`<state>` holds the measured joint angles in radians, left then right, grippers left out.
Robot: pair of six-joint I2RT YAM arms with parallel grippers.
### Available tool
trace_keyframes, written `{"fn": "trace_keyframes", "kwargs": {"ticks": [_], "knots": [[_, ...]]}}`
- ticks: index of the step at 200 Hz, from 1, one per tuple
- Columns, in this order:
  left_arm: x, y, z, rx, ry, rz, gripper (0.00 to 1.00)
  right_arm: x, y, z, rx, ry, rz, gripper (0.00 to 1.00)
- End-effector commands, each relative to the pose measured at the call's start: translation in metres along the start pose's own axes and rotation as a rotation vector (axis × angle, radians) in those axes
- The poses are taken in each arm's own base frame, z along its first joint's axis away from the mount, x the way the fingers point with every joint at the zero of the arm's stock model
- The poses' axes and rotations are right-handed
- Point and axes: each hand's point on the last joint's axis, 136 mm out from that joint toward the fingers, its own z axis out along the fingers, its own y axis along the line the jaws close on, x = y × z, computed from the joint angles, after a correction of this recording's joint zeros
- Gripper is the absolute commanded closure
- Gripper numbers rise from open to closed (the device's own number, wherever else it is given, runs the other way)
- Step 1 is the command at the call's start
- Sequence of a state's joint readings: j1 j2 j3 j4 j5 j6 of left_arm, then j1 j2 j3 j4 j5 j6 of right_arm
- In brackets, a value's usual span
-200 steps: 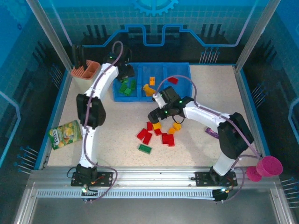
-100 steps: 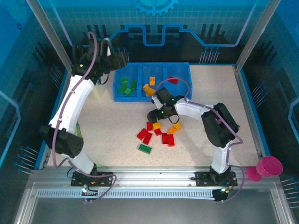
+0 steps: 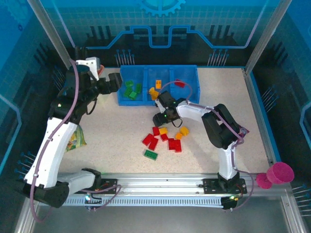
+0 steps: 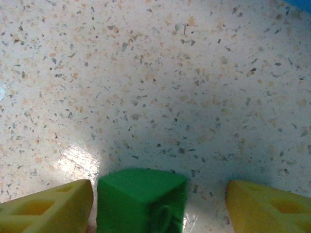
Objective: Sort the legos into containers by color
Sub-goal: Pick up the lego from the center of the table.
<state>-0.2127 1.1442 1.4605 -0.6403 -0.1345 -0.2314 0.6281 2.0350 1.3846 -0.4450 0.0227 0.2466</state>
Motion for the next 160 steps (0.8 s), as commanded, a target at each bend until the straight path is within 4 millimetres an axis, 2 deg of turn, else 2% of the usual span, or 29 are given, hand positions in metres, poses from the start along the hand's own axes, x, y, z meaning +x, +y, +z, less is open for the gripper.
{"fn": "trace_keyframes", "kwargs": {"ticks": [1,57,78,100,130,160], "knots": [[-0.007,0.012,-0.005,-0.038,-0.072,0.037,0.01,0.009,0.001,0.011,0.02,0.045,-0.015,0.29],[0.001,0.018,-0.02,-0.038,-0.122,0.13,0.01,0.021,-0.004,0.016,0.066,0.102,-0.04,0.47],[0.006,0.021,-0.026,-0.045,-0.138,0.157,0.01,0.017,-0.005,0.005,0.094,0.102,-0.061,0.56],[0.01,0.027,-0.031,-0.068,-0.161,0.179,0.01,0.008,0.001,-0.013,0.11,0.104,-0.101,0.59],[0.015,0.031,-0.036,-0.079,-0.156,0.195,0.0,-0.02,0.014,-0.051,0.121,0.042,-0.162,0.61],[0.03,0.025,-0.035,-0.028,-0.136,0.222,0.01,-0.062,0.043,-0.084,0.103,-0.071,-0.268,0.62]]}}
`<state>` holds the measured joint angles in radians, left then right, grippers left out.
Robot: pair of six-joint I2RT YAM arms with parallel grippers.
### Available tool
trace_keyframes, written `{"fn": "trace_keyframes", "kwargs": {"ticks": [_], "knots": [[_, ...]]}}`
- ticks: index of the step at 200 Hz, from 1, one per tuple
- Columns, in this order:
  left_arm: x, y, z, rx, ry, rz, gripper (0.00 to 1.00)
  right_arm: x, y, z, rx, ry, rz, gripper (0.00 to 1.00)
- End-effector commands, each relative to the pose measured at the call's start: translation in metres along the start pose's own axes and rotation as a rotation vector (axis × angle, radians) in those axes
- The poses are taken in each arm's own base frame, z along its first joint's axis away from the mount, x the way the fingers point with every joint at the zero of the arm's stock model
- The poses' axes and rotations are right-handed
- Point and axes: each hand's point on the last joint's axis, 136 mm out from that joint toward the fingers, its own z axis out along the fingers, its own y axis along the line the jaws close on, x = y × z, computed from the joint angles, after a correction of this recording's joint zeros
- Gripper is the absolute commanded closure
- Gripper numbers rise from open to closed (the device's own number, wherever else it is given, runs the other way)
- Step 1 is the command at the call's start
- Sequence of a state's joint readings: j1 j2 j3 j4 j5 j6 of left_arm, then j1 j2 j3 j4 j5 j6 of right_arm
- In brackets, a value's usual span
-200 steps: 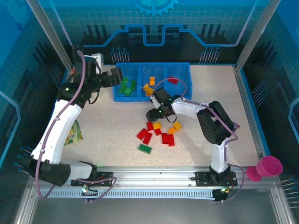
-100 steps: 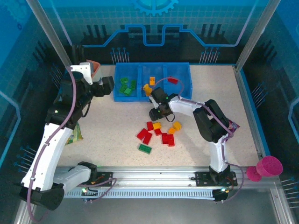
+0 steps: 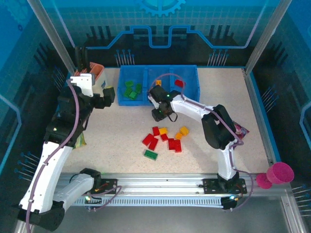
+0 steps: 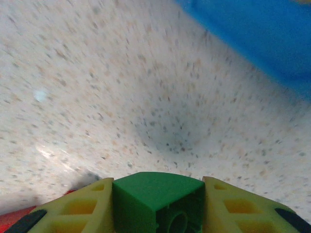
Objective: Sort the legos into containers by color
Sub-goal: Pick up the lego from the center of the table, then place the lego in the container.
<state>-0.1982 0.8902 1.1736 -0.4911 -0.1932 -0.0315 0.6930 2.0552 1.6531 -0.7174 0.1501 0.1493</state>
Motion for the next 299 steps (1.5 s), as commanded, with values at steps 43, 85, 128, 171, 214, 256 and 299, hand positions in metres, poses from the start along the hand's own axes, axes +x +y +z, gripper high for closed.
{"fn": "trace_keyframes", "kwargs": {"ticks": [43,85,128,171,214,256,299], "knots": [[0.006,0.0,-0.009,0.023,-0.035,0.047,0.01,-0.108,0.045,-0.058,0.027,-0.285,-0.306,0.65],[0.017,-0.002,-0.009,0.034,0.029,0.047,0.01,-0.161,0.061,-0.032,0.081,-0.372,-0.451,0.65],[0.019,-0.002,-0.008,0.037,0.026,0.056,0.01,-0.198,0.061,-0.002,0.135,-0.483,-0.555,0.63],[0.018,-0.005,0.0,0.048,0.03,0.052,0.01,-0.22,0.048,0.019,0.197,-0.532,-0.588,0.61],[0.013,-0.002,0.001,0.025,0.019,0.057,0.01,-0.218,0.044,0.022,0.189,-0.525,-0.567,0.48],[0.0,-0.001,-0.001,0.017,-0.015,0.055,0.01,-0.222,0.057,-0.047,0.151,-0.648,-0.57,0.13],[-0.005,-0.001,-0.002,0.017,-0.021,0.048,0.01,-0.198,0.053,-0.156,0.21,-0.739,-0.52,0.0]]}}
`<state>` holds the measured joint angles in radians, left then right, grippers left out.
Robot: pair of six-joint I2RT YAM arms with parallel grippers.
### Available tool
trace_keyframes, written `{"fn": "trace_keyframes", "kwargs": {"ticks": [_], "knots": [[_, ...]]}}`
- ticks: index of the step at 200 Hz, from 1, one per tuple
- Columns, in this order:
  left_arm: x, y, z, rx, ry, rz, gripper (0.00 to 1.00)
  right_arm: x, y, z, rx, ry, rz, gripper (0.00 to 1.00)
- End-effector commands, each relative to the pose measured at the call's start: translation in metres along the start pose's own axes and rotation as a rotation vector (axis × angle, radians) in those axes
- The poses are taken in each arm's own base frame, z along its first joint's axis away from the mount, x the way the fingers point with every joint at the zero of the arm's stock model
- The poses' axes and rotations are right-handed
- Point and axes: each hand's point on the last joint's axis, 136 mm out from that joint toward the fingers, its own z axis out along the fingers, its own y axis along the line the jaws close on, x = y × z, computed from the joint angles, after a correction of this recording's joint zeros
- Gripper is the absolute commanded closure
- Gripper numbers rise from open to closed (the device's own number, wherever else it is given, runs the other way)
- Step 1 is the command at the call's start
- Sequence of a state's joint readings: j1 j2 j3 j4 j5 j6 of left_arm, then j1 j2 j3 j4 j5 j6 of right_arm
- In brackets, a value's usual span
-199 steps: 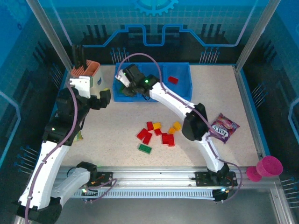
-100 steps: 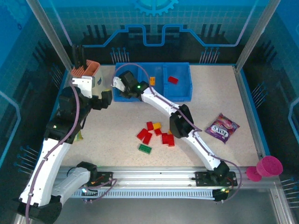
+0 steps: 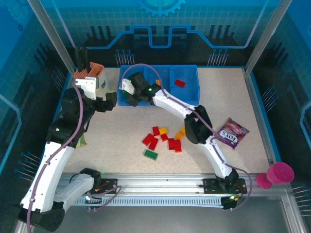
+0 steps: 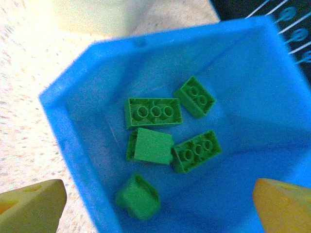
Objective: Sort the legos into containers by color
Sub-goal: Place the lego in the container, then pick up the lego from the bottom-center of the table.
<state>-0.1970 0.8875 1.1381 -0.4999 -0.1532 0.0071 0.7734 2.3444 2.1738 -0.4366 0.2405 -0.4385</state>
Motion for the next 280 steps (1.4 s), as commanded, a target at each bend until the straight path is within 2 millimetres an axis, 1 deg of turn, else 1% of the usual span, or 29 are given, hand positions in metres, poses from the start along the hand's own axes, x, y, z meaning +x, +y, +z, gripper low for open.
{"fn": "trace_keyframes", "kwargs": {"ticks": [1,8,14,15,24,31,41,51,56,63,72,79,81,90,95,106,118,129,138,143,157,163,166,179,194,205,231,253,280], "knots": [[-0.022,0.004,-0.009,-0.018,-0.067,0.008,0.01,-0.068,-0.043,-0.11,0.144,-0.198,0.061,0.0],[-0.022,0.006,-0.009,-0.026,-0.072,0.007,0.01,-0.068,-0.049,-0.135,0.176,-0.209,0.095,0.0],[-0.022,0.007,-0.009,-0.034,-0.077,0.007,0.01,-0.063,-0.05,-0.153,0.196,-0.211,0.126,0.0],[-0.022,0.007,-0.009,-0.035,-0.077,0.007,0.01,-0.061,-0.049,-0.153,0.199,-0.207,0.132,0.0],[-0.022,0.009,-0.007,-0.047,-0.077,0.008,0.01,-0.054,-0.056,-0.186,0.238,-0.219,0.219,0.0],[-0.022,0.01,-0.006,-0.05,-0.074,0.005,0.01,-0.041,-0.057,-0.203,0.247,-0.206,0.292,0.0],[-0.022,0.008,-0.003,-0.04,-0.068,0.004,0.01,-0.021,-0.064,-0.228,0.296,-0.181,0.425,0.0],[-0.022,0.006,-0.001,-0.03,-0.064,-0.003,0.01,0.006,-0.077,-0.251,0.41,-0.135,0.576,0.0],[-0.021,0.005,0.0,-0.026,-0.061,-0.005,0.01,0.02,-0.081,-0.267,0.458,-0.113,0.642,0.0],[-0.021,0.004,0.001,-0.022,-0.06,-0.007,0.01,0.034,-0.075,-0.282,0.439,-0.094,0.684,0.0],[-0.02,0.004,0.002,-0.021,-0.063,-0.012,0.01,0.05,-0.061,-0.295,0.374,-0.084,0.749,0.0],[-0.019,0.004,0.003,-0.017,-0.063,-0.013,0.01,0.064,-0.048,-0.302,0.295,-0.069,0.771,0.0],[-0.02,0.003,0.003,-0.016,-0.064,-0.014,0.01,0.07,-0.041,-0.3,0.263,-0.051,0.766,0.0],[-0.019,0.002,0.004,-0.008,-0.061,-0.017,0.01,0.079,-0.019,-0.306,0.126,-0.067,0.738,0.0],[-0.02,0.001,0.003,-0.004,-0.062,-0.019,0.01,0.084,-0.014,-0.312,0.092,-0.084,0.736,0.0],[-0.02,0.0,0.002,0.004,-0.065,-0.027,0.01,0.104,-0.004,-0.319,0.087,-0.071,0.741,0.0],[-0.02,-0.001,0.0,0.013,-0.068,-0.032,0.01,0.129,0.007,-0.321,0.1,-0.04,0.779,0.0],[-0.019,-0.002,-0.001,0.018,-0.069,-0.035,0.01,0.158,0.015,-0.321,0.142,0.014,0.818,0.0],[-0.019,-0.002,-0.001,0.019,-0.068,-0.038,0.01,0.184,0.021,-0.321,0.184,0.075,0.882,0.0],[-0.019,-0.003,-0.001,0.023,-0.064,-0.039,0.01,0.197,0.028,-0.321,0.187,0.106,0.911,0.0],[-0.018,-0.004,-0.001,0.033,-0.062,-0.044,0.01,0.222,0.05,-0.318,0.155,0.166,0.971,0.0],[-0.018,-0.005,-0.001,0.037,-0.061,-0.045,0.01,0.231,0.056,-0.32,0.158,0.18,1.007,0.0],[-0.018,-0.005,-0.001,0.038,-0.06,-0.046,0.01,0.242,0.063,-0.318,0.159,0.208,1.019,0.0],[-0.015,-0.005,0.001,0.038,-0.057,-0.05,0.01,0.261,0.082,-0.313,0.128,0.244,1.09,0.0],[-0.012,-0.007,0.003,0.048,-0.047,-0.056,0.01,0.271,0.106,-0.303,0.053,0.267,1.159,0.0],[-0.01,-0.008,0.005,0.055,-0.041,-0.058,0.01,0.275,0.119,-0.293,0.015,0.286,1.184,0.0],[-0.006,-0.007,0.009,0.046,-0.032,-0.056,0.01,0.292,0.142,-0.274,-0.002,0.431,1.16,0.0],[-0.002,-0.007,0.011,0.045,-0.025,-0.056,0.01,0.297,0.153,-0.256,-0.004,0.54,1.096,0.0],[0.0,-0.006,0.012,0.041,-0.02,-0.054,0.01,0.289,0.155,-0.235,-0.005,0.574,1.024,0.0]]}}
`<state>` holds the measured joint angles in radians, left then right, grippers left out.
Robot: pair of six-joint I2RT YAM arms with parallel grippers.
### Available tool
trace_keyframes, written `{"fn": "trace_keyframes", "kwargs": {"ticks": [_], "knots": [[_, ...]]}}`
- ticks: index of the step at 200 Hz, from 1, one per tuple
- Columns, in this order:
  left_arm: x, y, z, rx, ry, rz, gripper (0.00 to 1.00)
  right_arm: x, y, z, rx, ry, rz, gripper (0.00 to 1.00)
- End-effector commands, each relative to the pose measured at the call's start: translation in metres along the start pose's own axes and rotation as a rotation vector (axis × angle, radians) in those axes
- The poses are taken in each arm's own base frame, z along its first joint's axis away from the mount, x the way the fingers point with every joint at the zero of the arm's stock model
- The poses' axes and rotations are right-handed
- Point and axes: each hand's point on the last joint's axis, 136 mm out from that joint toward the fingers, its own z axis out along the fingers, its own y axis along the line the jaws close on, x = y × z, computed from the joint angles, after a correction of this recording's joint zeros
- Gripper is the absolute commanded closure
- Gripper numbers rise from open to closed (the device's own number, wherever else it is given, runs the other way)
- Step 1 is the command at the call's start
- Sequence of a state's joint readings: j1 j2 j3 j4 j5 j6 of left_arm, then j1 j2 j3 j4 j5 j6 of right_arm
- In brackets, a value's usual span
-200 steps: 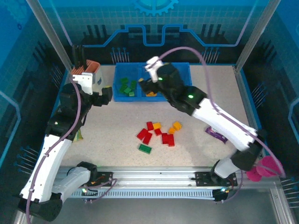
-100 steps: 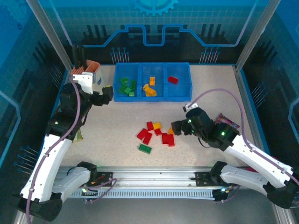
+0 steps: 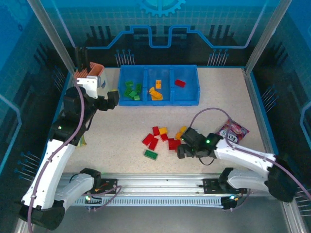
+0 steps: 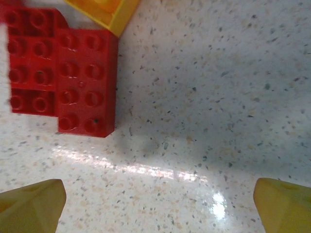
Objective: Sort the legos into containers by color
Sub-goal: Pick up the lego from the bottom-center of the table.
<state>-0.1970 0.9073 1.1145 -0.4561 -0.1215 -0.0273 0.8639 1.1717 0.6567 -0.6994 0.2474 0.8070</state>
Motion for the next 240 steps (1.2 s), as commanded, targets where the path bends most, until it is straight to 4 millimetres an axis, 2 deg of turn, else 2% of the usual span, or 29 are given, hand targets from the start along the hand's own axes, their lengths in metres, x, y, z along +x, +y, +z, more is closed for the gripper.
{"fn": "trace_keyframes", "kwargs": {"ticks": [1,62,104,109,126,190,194,240], "knots": [[-0.004,0.0,0.002,0.01,-0.023,-0.02,0.01,-0.018,0.025,0.001,-0.038,-0.023,-0.034,0.0],[-0.002,0.003,0.003,-0.007,-0.021,-0.012,0.01,-0.025,0.046,0.027,-0.005,0.062,-0.132,0.03],[-0.002,0.005,0.002,-0.02,-0.024,-0.004,0.01,-0.021,0.046,0.042,0.041,0.124,-0.196,0.06],[-0.002,0.005,0.002,-0.02,-0.024,-0.004,0.01,-0.029,0.054,0.039,0.029,0.108,-0.198,0.06],[-0.001,0.006,0.002,-0.022,-0.02,-0.004,0.01,-0.03,0.056,0.043,0.028,0.12,-0.208,0.09],[0.0,0.006,0.005,-0.026,-0.016,-0.002,0.01,-0.018,0.041,0.048,0.064,0.161,-0.203,0.32],[0.001,0.007,0.005,-0.028,-0.015,-0.003,0.01,-0.011,0.034,0.051,0.079,0.179,-0.206,0.33],[0.001,0.007,0.006,-0.029,-0.012,-0.004,0.01,-0.004,0.012,0.045,0.1,0.205,-0.192,0.56]]}}
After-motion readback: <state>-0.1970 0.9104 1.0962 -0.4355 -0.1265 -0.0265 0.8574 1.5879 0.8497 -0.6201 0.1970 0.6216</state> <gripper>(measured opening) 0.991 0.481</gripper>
